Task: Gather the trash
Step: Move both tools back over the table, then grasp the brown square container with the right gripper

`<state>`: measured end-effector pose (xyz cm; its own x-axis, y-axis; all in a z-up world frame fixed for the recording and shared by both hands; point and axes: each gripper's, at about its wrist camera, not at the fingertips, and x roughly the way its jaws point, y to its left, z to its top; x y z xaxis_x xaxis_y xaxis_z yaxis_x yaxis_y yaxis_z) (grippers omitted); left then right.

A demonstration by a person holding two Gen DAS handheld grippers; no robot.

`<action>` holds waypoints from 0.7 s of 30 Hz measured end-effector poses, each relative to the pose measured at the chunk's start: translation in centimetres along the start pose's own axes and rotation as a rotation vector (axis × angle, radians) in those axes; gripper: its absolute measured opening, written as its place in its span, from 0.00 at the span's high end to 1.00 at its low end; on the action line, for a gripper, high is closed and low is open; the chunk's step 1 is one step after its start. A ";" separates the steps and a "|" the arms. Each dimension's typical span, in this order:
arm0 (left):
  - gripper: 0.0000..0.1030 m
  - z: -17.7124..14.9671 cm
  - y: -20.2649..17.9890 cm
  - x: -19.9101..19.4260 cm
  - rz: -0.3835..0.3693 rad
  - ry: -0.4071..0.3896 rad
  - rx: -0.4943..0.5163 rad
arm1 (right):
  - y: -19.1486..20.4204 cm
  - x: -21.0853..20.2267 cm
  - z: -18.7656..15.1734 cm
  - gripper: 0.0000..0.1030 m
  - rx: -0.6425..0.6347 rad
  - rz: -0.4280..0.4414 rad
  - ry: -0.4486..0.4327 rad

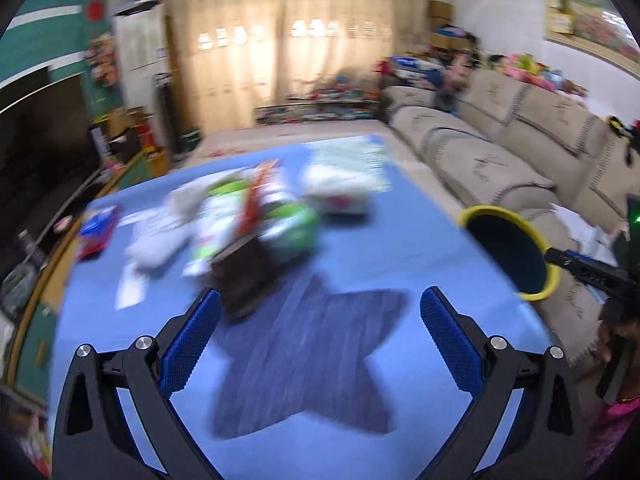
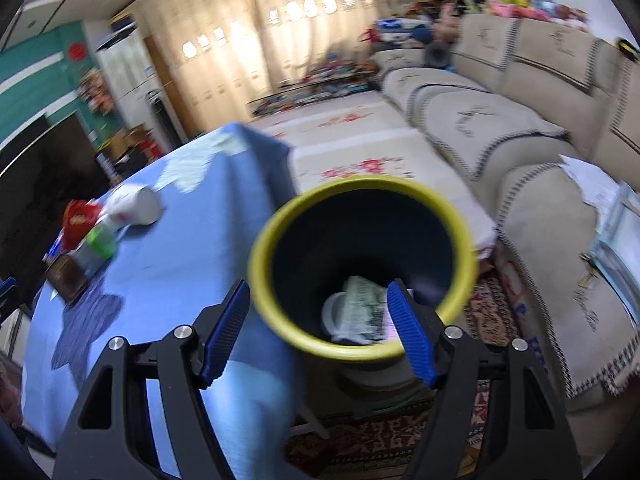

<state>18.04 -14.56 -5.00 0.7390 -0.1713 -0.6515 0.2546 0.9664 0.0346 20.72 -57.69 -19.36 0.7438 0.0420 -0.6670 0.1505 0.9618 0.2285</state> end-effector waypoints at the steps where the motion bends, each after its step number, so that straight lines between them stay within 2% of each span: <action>1: 0.05 -0.5 1.3 -0.3 0.019 0.001 -0.016 | 1.7 0.5 0.2 0.34 -0.032 0.018 0.013; 5: 0.05 -2.4 6.8 -2.1 0.074 -0.019 -0.097 | 7.7 1.4 1.0 0.34 -0.138 0.102 0.035; 13: 0.05 -4.8 13.2 -3.4 0.116 -0.044 -0.196 | 20.9 3.7 1.4 0.34 -0.368 0.260 0.053; 19: 0.05 -5.9 15.1 -4.1 0.132 -0.064 -0.215 | 28.9 6.0 0.0 0.34 -0.518 0.396 0.084; 20: 0.05 -6.0 15.4 -4.1 0.134 -0.068 -0.218 | 29.7 6.5 -0.1 0.33 -0.534 0.407 0.083; 21: 0.05 -6.0 15.6 -4.2 0.136 -0.069 -0.223 | 30.2 6.9 -0.1 0.28 -0.546 0.416 0.081</action>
<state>15.17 2.39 -6.33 0.8000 -0.0422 -0.5985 0.0122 0.9985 -0.0541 30.36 -28.29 -17.11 0.6145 0.4370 -0.6568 -0.5023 0.8587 0.1014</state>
